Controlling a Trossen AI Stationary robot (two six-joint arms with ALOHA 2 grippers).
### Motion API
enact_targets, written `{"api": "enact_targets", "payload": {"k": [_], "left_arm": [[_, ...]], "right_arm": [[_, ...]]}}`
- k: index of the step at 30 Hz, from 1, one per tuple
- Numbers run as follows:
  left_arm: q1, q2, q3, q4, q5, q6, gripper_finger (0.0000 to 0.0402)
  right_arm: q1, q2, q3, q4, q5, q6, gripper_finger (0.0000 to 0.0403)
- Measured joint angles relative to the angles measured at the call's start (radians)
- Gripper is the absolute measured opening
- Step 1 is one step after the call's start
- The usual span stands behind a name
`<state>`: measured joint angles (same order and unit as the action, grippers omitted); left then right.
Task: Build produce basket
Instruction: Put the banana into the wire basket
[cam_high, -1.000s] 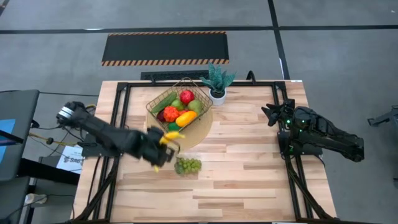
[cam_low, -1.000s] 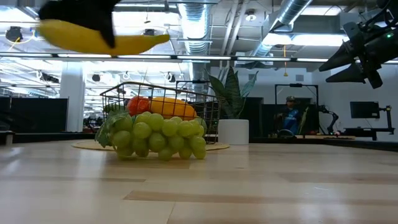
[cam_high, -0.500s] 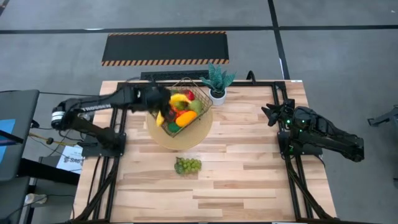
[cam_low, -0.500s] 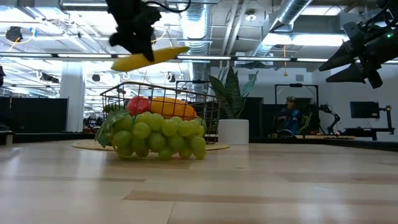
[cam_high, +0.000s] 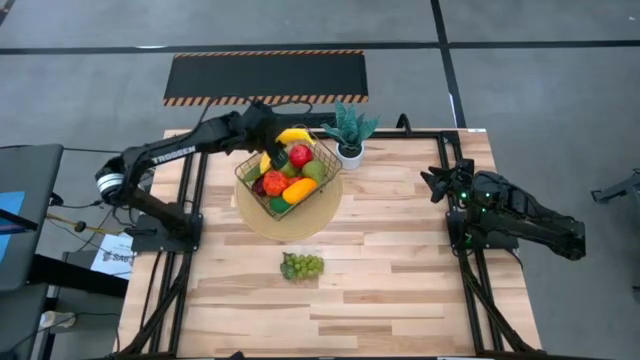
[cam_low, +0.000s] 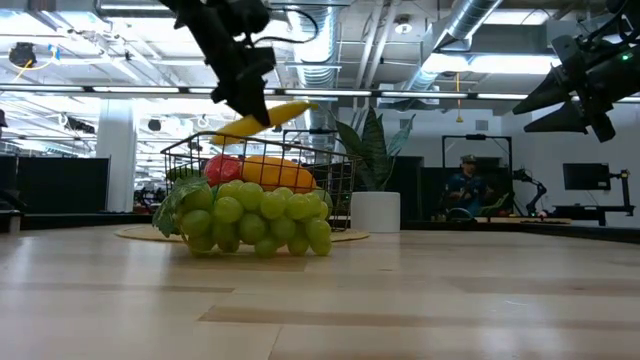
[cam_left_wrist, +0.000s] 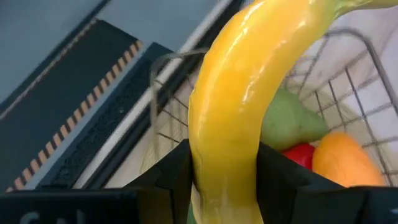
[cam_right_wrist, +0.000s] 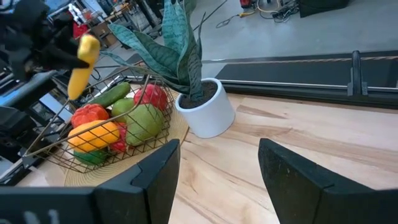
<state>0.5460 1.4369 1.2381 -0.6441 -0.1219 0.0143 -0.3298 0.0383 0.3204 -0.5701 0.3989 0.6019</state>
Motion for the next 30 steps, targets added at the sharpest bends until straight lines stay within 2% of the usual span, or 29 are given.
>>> {"api": "enact_targets", "payload": {"k": [4,13,23,30], "left_arm": [[0.0,0.073,0.048,-0.011,0.005,0.06,0.0122],[-0.011,0.236,0.239,-0.177,0.007,0.186,0.0122],[-0.07,0.253,0.259,-0.218,-0.014,0.338,0.0125],[-0.092,0.322,0.26,-0.212,-0.044,0.345,0.0161]], "right_arm": [[0.0,0.0,0.0,0.001,0.001,0.001,0.024],[0.0,0.0,0.0,0.002,0.004,0.003,0.024],[0.0,0.0,0.0,0.002,0.004,0.002,0.024],[0.0,0.0,0.0,0.001,0.004,0.0,0.024]]}}
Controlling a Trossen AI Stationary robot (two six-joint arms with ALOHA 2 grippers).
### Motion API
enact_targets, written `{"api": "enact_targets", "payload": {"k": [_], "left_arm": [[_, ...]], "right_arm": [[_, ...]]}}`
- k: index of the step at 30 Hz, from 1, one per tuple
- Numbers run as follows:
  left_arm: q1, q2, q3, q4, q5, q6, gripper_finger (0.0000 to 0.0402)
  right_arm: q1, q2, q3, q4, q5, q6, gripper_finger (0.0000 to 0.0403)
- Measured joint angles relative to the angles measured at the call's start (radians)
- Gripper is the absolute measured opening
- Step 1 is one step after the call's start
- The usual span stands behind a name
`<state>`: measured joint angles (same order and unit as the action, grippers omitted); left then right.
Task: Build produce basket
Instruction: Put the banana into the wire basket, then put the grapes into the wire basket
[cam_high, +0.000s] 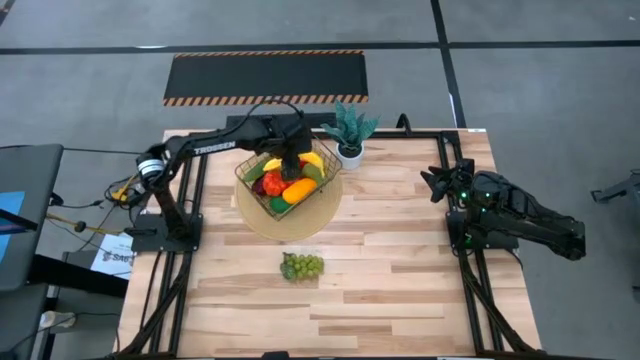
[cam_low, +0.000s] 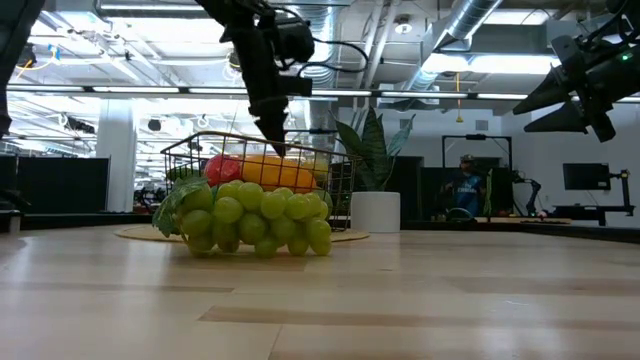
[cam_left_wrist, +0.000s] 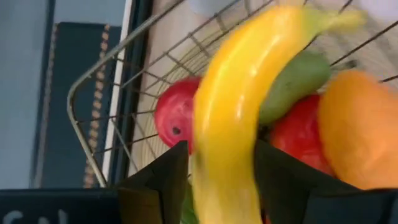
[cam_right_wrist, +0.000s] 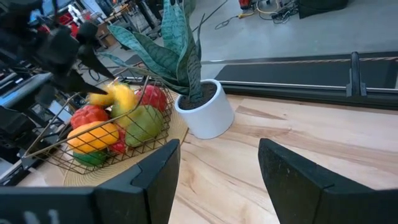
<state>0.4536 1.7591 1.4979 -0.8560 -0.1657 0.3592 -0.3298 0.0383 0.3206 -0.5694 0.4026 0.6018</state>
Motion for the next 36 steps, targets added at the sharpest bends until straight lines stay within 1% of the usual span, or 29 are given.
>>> {"api": "enact_targets", "payload": {"k": [3,10,12,17,20,24,29,32,36], "left_arm": [[-0.007,0.025,0.0,0.012,-0.059,-0.009,0.0174],[-0.006,0.026,0.0,0.031,-0.05,-0.037,0.0195],[-0.006,0.027,0.012,0.012,-0.047,-0.061,0.0206],[-0.022,0.017,0.133,-0.082,0.023,-0.13,0.0235],[-0.057,0.001,0.234,-0.154,0.112,-0.161,0.0246],[-0.144,-0.016,0.321,-0.232,0.208,-0.223,0.025],[-0.31,-0.04,0.329,-0.357,0.29,-0.361,0.0251],[-0.436,-0.039,0.327,-0.416,0.261,-0.445,0.0262],[-0.581,-0.04,0.28,-0.388,0.168,-0.554,0.0298]], "right_arm": [[0.0,0.0,0.0,0.0,0.0,0.0,0.024],[0.0,0.0,0.0,0.0,0.0,0.0,0.024],[0.0,0.0,0.0,0.001,0.0,0.0,0.024],[0.0,0.0,0.0,0.001,0.0,0.0,0.024],[0.0,0.0,0.0,0.001,-0.001,0.0,0.024],[0.0,0.0,0.0,-0.001,-0.003,0.0,0.024],[0.0,0.0,0.0,-0.004,-0.007,0.0,0.024],[0.0,0.0,0.0,-0.005,-0.008,0.0,0.024],[0.0,0.0,0.0,-0.004,-0.008,0.0,0.024]]}}
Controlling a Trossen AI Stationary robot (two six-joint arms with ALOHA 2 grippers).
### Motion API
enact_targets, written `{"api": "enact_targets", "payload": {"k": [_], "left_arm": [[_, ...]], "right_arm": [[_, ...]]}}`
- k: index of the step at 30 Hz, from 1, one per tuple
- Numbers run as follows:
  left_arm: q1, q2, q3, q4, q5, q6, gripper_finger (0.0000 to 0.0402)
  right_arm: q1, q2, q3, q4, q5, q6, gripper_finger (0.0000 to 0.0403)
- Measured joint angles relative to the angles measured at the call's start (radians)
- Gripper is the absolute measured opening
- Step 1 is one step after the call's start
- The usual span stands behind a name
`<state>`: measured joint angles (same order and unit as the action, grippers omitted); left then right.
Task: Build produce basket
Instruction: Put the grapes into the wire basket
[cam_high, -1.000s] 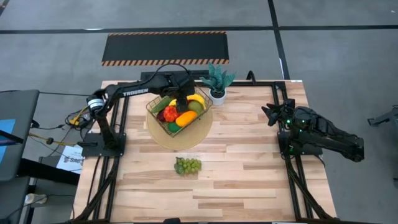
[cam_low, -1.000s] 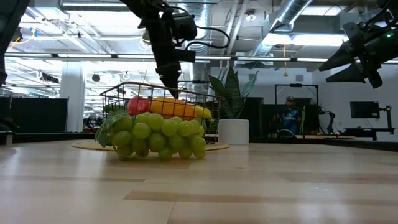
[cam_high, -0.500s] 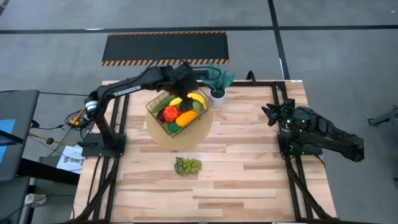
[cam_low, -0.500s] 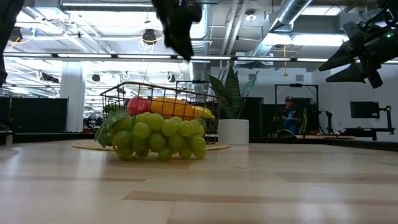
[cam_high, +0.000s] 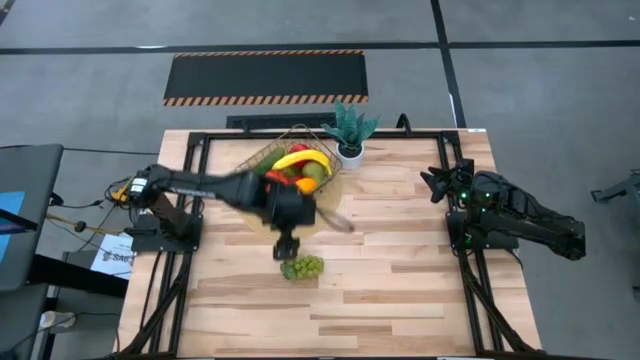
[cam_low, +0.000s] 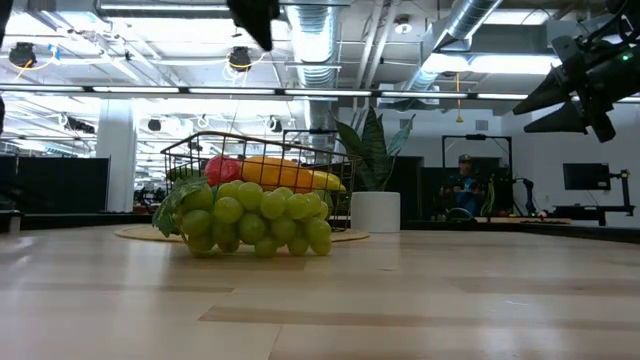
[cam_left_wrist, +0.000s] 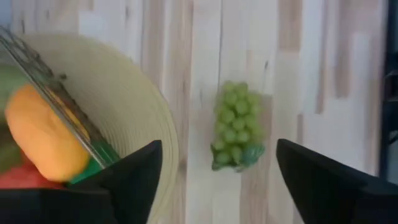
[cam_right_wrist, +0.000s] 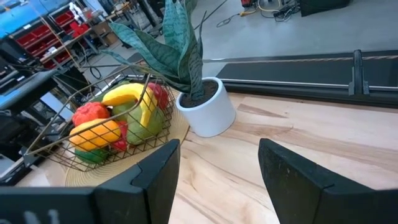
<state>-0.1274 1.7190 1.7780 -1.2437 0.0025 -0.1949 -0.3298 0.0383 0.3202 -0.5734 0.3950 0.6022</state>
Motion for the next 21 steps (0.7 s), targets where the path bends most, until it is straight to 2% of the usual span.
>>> {"api": "enact_targets", "payload": {"k": [3,7,14,17,21], "left_arm": [[-0.085,0.0,-0.062,0.019,-0.074,-0.064,0.033],[-0.152,0.002,-0.184,0.105,-0.061,-0.166,0.0357],[-0.209,0.001,-0.416,0.436,-0.089,-0.211,0.0363],[-0.202,0.002,-0.514,0.545,-0.132,-0.214,0.0363],[-0.183,0.002,-0.632,0.733,-0.111,-0.25,0.0363]], "right_arm": [[0.0,0.0,0.0,-0.001,0.0,0.0,0.024],[0.0,0.0,0.0,0.0,0.0,0.0,0.024],[0.0,0.0,0.0,-0.001,0.0,0.0,0.024],[0.0,0.0,0.0,-0.001,-0.001,0.0,0.024],[0.0,0.0,0.0,-0.002,-0.007,0.0,0.024]]}}
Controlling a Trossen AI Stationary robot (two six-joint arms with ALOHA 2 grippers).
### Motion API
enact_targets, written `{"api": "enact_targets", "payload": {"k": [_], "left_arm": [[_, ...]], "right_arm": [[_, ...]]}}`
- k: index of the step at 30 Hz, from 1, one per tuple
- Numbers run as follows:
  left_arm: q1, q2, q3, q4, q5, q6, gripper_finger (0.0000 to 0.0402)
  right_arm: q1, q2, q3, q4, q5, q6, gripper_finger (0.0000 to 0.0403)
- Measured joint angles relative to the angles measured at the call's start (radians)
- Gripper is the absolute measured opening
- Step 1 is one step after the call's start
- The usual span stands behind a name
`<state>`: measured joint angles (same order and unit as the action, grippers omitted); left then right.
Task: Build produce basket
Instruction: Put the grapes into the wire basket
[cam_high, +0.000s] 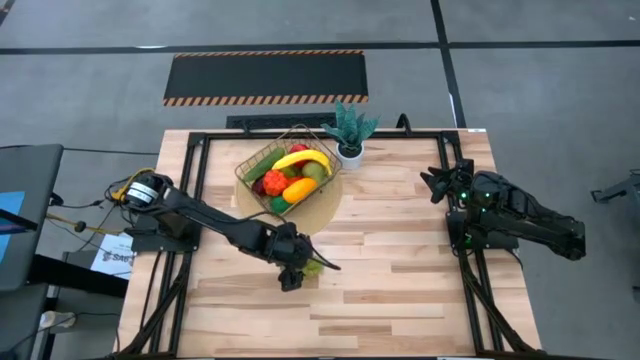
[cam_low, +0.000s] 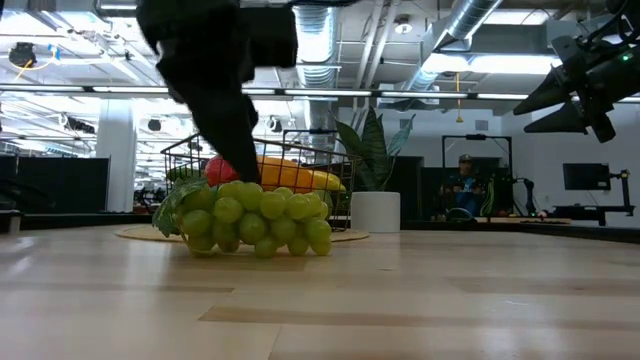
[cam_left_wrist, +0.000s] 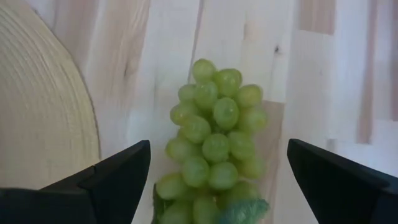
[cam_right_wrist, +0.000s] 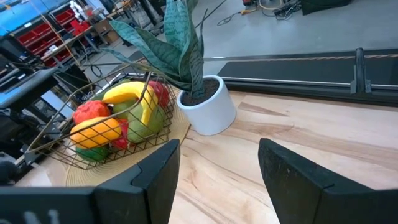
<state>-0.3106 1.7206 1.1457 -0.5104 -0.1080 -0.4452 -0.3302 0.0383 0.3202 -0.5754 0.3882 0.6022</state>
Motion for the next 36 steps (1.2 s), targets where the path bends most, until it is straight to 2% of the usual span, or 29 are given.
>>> {"api": "enact_targets", "payload": {"k": [4,10,19,36], "left_arm": [[-0.003,0.0,-0.086,0.122,-0.012,-0.031,0.0363],[-0.002,0.0,-0.148,0.188,-0.031,-0.041,0.0363],[-0.003,0.0,-0.173,0.191,-0.029,-0.039,0.0332],[-0.001,0.0,-0.169,0.237,0.017,-0.178,0.0169]], "right_arm": [[0.0,0.0,0.0,0.0,0.0,0.0,0.024],[0.0,0.0,0.0,0.0,0.0,0.0,0.024],[0.0,0.0,0.0,0.0,0.0,0.0,0.024],[0.0,0.0,0.0,0.0,0.0,0.0,0.024]]}}
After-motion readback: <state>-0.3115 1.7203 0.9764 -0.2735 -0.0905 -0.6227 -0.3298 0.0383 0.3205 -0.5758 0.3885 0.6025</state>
